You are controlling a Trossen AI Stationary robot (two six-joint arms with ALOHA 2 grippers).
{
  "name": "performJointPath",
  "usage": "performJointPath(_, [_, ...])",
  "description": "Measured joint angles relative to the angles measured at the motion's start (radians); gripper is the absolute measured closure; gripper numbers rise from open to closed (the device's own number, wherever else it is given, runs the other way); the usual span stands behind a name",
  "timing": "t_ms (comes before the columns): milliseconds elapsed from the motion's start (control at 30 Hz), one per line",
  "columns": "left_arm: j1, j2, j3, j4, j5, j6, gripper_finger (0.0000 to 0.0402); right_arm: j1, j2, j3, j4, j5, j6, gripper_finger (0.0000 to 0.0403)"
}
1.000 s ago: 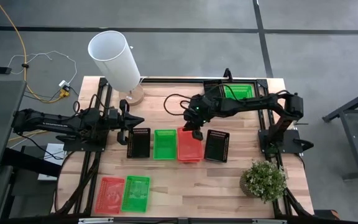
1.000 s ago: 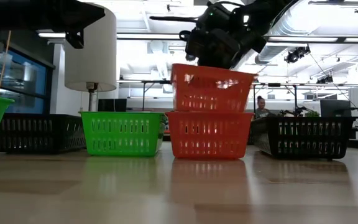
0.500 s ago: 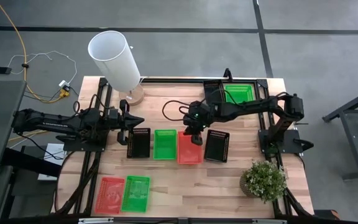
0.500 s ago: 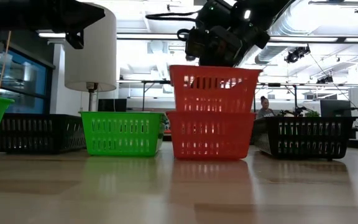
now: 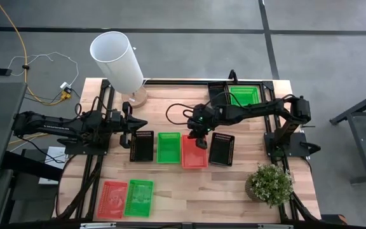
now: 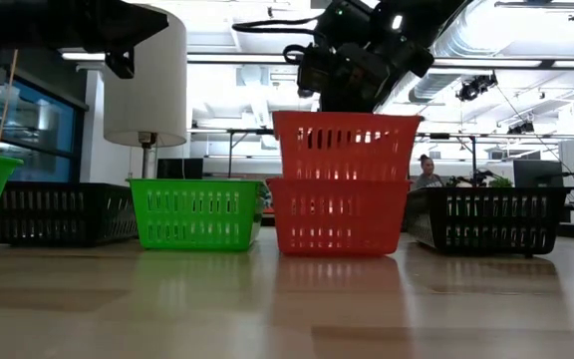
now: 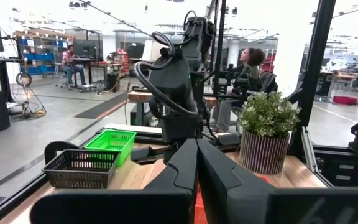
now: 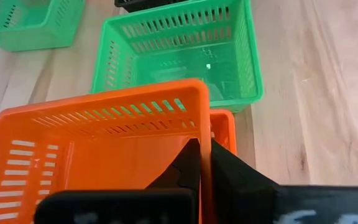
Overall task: Stack baskets by color
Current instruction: Stack the top orange bin on top of the middle orange bin
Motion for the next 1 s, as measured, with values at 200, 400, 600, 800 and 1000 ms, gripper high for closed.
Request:
performJointPath(200, [0.000,0.000,0.000,0.000,0.000,0.000,0.0401,0.000,0.000,0.000,0.005,0.010,0.002,0.0334])
performJointPath(400, [0.000,0.000,0.000,0.000,0.000,-0.001,0.0401,0.000,0.000,0.000,0.026,-0.025,0.006,0.0237])
performJointPath(600, [0.000,0.000,0.000,0.000,0.000,0.000,0.0401,-0.028,-0.027,0.000,-0.020,-0.085,0.000,0.0179])
performJointPath(800, [0.000,0.000,0.000,-0.008,0.000,0.000,0.0401,-0.043,-0.116,0.000,-0.043,-0.085,-0.084,0.0185])
performJointPath(1000, [0.000,0.000,0.000,-0.023,0.000,-0.001,0.0401,0.008,-0.168,-0.196,0.298,-0.084,-0.068,0.0274])
